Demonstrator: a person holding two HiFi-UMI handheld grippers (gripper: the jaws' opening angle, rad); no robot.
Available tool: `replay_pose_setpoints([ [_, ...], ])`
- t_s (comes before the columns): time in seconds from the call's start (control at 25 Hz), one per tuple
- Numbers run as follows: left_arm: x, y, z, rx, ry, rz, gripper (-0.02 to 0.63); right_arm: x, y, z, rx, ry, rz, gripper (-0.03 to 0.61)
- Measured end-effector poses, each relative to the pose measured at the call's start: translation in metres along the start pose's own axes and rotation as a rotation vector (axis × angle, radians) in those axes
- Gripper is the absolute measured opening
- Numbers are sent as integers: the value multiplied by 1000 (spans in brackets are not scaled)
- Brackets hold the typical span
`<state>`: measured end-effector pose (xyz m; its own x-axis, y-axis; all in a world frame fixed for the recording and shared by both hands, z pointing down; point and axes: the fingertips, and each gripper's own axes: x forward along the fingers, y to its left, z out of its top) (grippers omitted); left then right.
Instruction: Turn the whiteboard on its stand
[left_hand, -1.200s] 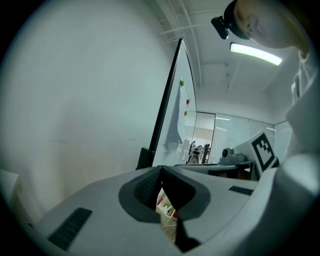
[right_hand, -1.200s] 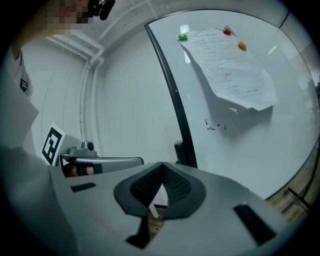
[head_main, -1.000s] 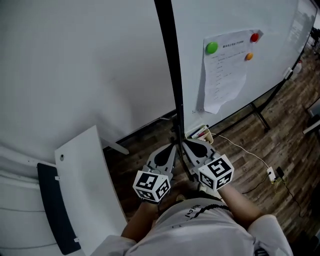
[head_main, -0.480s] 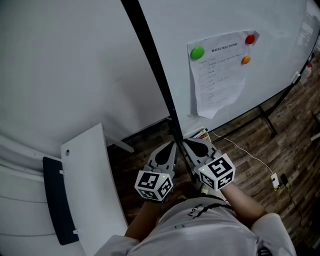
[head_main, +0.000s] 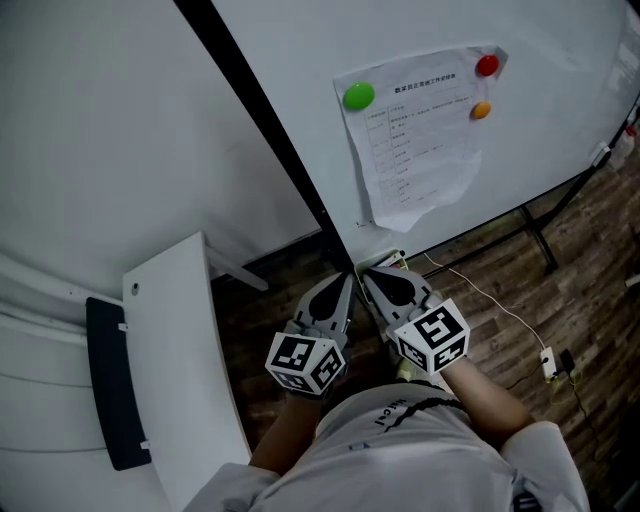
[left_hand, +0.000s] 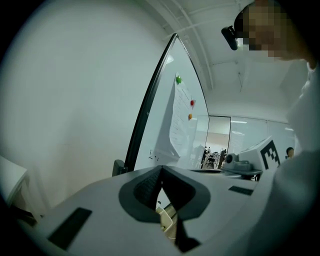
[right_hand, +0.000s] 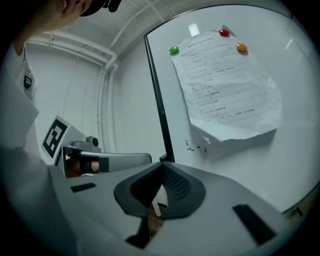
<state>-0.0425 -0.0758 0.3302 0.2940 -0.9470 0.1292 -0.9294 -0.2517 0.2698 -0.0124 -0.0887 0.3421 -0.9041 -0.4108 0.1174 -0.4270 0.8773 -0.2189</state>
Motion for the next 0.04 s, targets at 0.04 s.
replay_pose_setpoints([
  [0.04, 3, -2, 1, 2, -4, 1, 12, -2, -3, 1, -3, -5, 2, 6],
])
